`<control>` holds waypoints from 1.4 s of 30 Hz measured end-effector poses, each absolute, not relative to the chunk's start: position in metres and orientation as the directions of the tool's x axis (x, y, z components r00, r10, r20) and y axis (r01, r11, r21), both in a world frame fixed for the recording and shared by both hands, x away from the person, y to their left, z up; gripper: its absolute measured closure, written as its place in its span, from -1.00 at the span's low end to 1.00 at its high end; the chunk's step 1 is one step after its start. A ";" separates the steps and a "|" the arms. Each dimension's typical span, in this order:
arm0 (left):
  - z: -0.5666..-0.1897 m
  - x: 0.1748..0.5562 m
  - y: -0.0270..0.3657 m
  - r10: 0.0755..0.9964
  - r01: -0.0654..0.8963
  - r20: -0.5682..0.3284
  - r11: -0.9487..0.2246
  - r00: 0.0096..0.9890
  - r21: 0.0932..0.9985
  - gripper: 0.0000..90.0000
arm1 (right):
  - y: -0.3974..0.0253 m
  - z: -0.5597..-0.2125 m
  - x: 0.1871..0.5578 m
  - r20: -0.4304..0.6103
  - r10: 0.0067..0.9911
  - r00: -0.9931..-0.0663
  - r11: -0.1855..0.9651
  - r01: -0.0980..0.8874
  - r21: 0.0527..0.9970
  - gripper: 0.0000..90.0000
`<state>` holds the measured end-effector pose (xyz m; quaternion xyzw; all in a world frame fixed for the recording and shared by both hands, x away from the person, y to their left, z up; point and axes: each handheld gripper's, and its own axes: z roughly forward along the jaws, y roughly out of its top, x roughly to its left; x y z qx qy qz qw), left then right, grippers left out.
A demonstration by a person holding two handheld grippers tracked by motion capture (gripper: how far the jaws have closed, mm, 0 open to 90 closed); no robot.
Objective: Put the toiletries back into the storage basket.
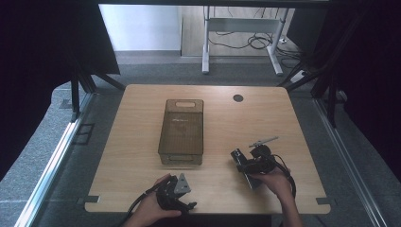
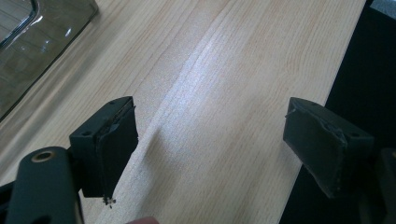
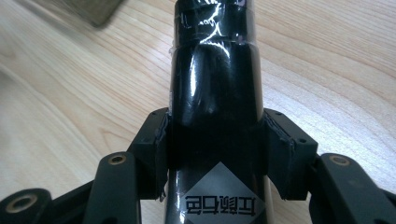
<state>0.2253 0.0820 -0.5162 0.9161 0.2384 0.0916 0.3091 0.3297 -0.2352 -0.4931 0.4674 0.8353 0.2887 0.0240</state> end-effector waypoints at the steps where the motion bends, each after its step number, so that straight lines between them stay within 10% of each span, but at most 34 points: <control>1: -0.516 0.225 0.082 0.494 0.380 0.021 -0.695 0.869 0.610 -0.60 | -0.236 -0.492 0.329 0.239 0.792 -0.562 0.392 0.768 0.507 0.04; 42: -0.520 0.224 0.076 0.481 0.376 0.021 -0.712 0.877 0.593 -0.60 | -0.232 -0.488 0.326 0.316 0.740 -0.594 0.375 0.754 0.539 0.03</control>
